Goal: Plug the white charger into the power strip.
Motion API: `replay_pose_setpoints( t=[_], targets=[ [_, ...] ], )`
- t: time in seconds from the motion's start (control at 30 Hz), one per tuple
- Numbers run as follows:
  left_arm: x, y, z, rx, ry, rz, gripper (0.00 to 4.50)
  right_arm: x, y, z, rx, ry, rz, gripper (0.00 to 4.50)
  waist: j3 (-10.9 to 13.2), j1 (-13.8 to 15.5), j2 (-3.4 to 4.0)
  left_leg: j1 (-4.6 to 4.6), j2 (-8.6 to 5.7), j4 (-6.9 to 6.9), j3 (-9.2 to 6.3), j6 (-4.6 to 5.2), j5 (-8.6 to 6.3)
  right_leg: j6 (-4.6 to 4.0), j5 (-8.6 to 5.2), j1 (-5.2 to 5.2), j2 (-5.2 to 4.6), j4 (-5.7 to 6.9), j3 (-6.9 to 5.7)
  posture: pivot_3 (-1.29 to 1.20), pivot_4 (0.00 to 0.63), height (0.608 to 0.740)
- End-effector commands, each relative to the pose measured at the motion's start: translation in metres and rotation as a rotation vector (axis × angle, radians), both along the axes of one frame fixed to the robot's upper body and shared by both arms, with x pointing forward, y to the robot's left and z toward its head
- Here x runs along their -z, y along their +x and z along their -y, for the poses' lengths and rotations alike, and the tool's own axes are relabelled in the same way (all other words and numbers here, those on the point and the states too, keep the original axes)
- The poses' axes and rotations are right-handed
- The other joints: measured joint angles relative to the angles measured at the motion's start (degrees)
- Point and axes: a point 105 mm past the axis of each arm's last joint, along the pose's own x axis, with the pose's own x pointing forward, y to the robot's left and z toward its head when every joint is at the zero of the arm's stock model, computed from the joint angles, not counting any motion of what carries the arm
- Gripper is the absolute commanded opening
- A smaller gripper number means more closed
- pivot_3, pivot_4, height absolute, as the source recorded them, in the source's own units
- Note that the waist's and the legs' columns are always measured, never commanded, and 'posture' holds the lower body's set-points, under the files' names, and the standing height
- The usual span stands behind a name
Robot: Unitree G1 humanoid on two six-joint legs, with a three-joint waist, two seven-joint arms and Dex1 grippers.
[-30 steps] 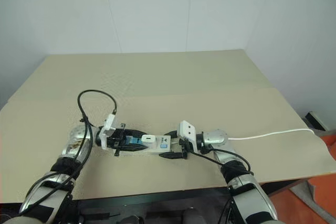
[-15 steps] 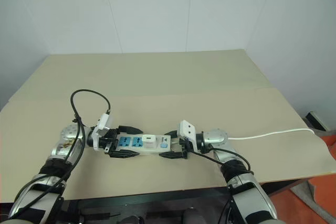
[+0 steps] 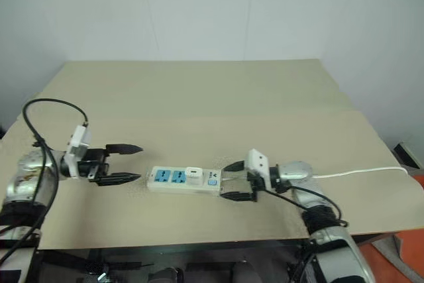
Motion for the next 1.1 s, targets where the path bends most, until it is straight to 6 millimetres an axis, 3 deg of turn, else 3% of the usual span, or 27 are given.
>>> replay_pose_setpoints(
  t=[0.03,0.3,0.67,1.1],
  targets=[
    [-0.019,0.005,-0.008,-0.034,-0.030,0.043,4.50,-0.040,-0.002,0.020,0.025,0.024,0.142,4.47,0.0,0.3,0.03,0.01,0.00,0.00,0.00,0.00,0.00,0.00,0.00,0.01,0.00,-0.01,0.00,0.00,0.150,0.740],
    [-0.034,0.012,-0.025,-0.109,-0.043,0.034,4.50,-0.074,-0.011,0.055,0.084,-0.054,0.205,4.47,0.1,1.0,0.01,-0.02,0.00,0.00,0.05,0.00,0.00,0.00,-0.01,-0.01,0.01,-0.06,0.00,0.00,0.150,0.740],
    [-0.051,0.024,-0.052,-0.204,0.018,-0.028,4.50,-0.088,0.000,0.053,0.205,-0.059,0.196,4.47,0.2,1.3,0.01,-0.14,-0.01,0.06,0.06,0.00,0.00,0.01,0.00,-0.04,0.00,-0.11,0.00,0.00,0.150,0.740],
    [-0.056,0.042,-0.056,-0.263,0.037,-0.034,4.50,-0.104,0.022,0.032,0.229,-0.054,0.230,4.47,0.2,1.1,-0.01,-0.31,-0.01,0.11,0.05,0.00,0.00,0.04,0.02,-0.16,0.01,-0.10,-0.01,0.00,0.150,0.740]
  ],
)
